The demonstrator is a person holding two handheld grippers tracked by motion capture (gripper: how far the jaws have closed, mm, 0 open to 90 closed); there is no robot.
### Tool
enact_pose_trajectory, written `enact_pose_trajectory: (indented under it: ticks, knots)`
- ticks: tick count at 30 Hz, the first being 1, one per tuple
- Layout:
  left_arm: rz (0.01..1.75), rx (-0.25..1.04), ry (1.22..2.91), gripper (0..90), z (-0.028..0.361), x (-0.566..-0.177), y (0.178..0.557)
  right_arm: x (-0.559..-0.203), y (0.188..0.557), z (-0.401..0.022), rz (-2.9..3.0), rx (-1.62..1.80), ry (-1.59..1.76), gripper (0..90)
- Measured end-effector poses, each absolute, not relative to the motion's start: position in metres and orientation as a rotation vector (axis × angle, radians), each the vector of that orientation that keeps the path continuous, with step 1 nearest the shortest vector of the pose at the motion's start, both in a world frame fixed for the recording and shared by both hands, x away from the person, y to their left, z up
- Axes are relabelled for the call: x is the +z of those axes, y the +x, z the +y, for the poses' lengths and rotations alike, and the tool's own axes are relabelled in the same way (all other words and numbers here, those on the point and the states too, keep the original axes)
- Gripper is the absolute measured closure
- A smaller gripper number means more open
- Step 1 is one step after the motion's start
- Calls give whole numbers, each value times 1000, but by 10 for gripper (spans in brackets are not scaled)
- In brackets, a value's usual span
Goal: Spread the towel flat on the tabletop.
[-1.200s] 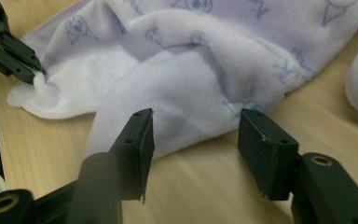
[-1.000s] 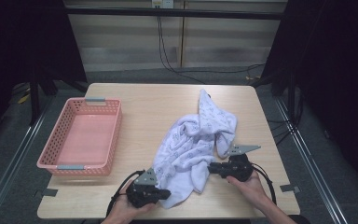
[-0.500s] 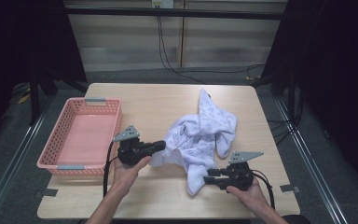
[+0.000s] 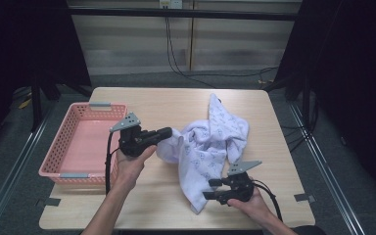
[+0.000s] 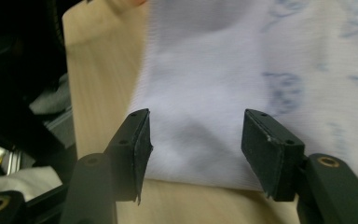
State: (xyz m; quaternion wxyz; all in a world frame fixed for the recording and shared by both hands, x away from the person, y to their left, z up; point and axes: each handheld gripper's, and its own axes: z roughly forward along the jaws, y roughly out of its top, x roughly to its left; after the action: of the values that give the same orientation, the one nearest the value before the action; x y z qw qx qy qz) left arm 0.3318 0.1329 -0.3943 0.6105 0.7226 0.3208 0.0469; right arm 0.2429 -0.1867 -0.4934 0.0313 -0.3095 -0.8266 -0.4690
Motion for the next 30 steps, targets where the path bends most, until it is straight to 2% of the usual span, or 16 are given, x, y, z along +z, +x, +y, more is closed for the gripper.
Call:
enact_pose_trajectory:
  ticks: [7,13,14,15,17,22,25,30]
  knots:
    - [793,74,1665,875,137,-415,334,-506,235,-162,-2648,-1369,-862,363]
    - [784,75,1685,875,138,-415,329,-508,220,-160,-2738,-1374,-743,373]
    - [791,77,1680,875,138,-416,327,-506,213,-160,-2805,-1352,-701,429]
    - [791,77,1680,875,138,-416,327,-506,213,-160,-2805,-1352,-701,429]
    - [794,83,1682,875,141,-416,327,-505,205,-163,-2872,-1344,-676,522]
    - [798,82,1676,875,147,-418,322,-501,208,-178,-2822,-1279,-756,818]
    - [799,86,1667,875,150,-416,320,-499,217,-188,-2718,-1277,-836,824]
    - [816,89,1628,876,161,-408,322,-471,241,-239,-2569,-1493,-1075,827]
